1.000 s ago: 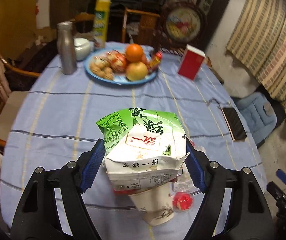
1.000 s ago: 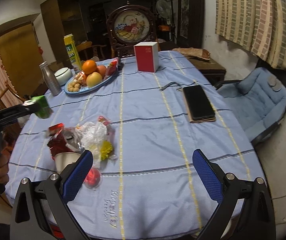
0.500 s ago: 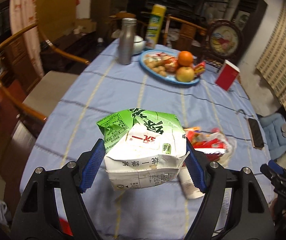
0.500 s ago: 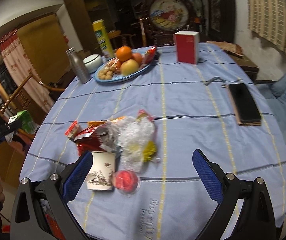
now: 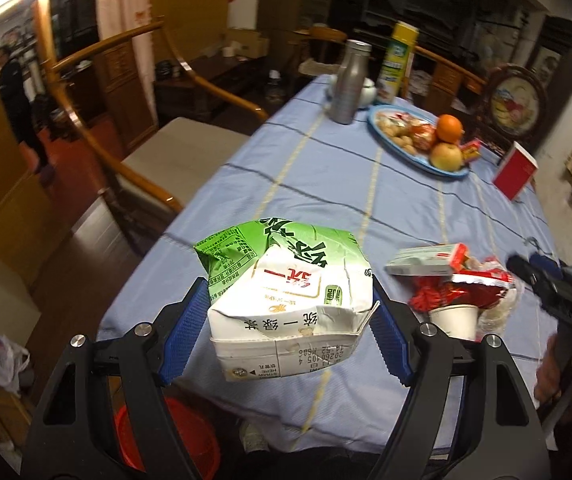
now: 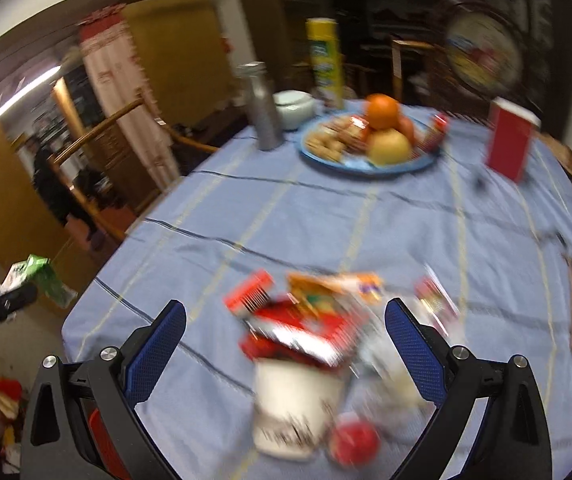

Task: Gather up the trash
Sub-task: 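Lift the carton bag with the left gripper while the right gripper grasps the red-white barcode box, then carry the carton bag with the left gripper while the right gripper lifts the barcode box, then lower the carton bag over the red basket and open the left gripper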

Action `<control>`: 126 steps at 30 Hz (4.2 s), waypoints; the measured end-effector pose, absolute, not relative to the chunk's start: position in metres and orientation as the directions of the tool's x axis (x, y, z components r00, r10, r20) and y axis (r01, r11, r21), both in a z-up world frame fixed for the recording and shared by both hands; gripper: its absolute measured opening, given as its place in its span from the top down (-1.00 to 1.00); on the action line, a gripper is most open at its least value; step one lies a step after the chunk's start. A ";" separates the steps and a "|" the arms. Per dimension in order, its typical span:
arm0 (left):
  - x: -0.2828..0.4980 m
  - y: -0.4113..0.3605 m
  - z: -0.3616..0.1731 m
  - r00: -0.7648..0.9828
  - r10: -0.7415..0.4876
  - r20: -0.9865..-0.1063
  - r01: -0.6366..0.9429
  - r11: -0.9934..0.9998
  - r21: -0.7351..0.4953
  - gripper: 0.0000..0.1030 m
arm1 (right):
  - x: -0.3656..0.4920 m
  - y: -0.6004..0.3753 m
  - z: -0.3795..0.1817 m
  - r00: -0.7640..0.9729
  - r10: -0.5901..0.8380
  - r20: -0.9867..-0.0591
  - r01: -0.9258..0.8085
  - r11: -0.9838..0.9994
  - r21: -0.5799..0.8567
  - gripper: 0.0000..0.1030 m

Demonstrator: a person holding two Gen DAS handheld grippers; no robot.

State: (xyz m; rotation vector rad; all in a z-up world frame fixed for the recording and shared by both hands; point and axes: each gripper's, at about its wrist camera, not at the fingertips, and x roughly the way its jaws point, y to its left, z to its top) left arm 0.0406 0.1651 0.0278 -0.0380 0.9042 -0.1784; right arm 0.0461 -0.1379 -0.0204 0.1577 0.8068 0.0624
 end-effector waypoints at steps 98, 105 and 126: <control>-0.049 0.287 -0.008 0.546 0.052 -0.836 -0.299 0.944 -0.137 -0.45 | 0.000 -0.116 0.021 0.679 0.317 -0.663 -0.277 0.946 0.168 0.15; -0.088 0.340 -0.045 0.456 0.101 -0.884 -0.431 0.895 -0.119 -0.45 | 0.006 -0.059 0.021 0.612 0.383 -0.691 -0.401 0.904 0.146 0.15; -0.136 0.423 -0.064 0.355 0.172 -0.919 -0.642 0.760 -0.106 -0.60 | -0.022 0.146 -0.020 0.237 0.522 -0.819 -0.802 0.581 0.138 0.13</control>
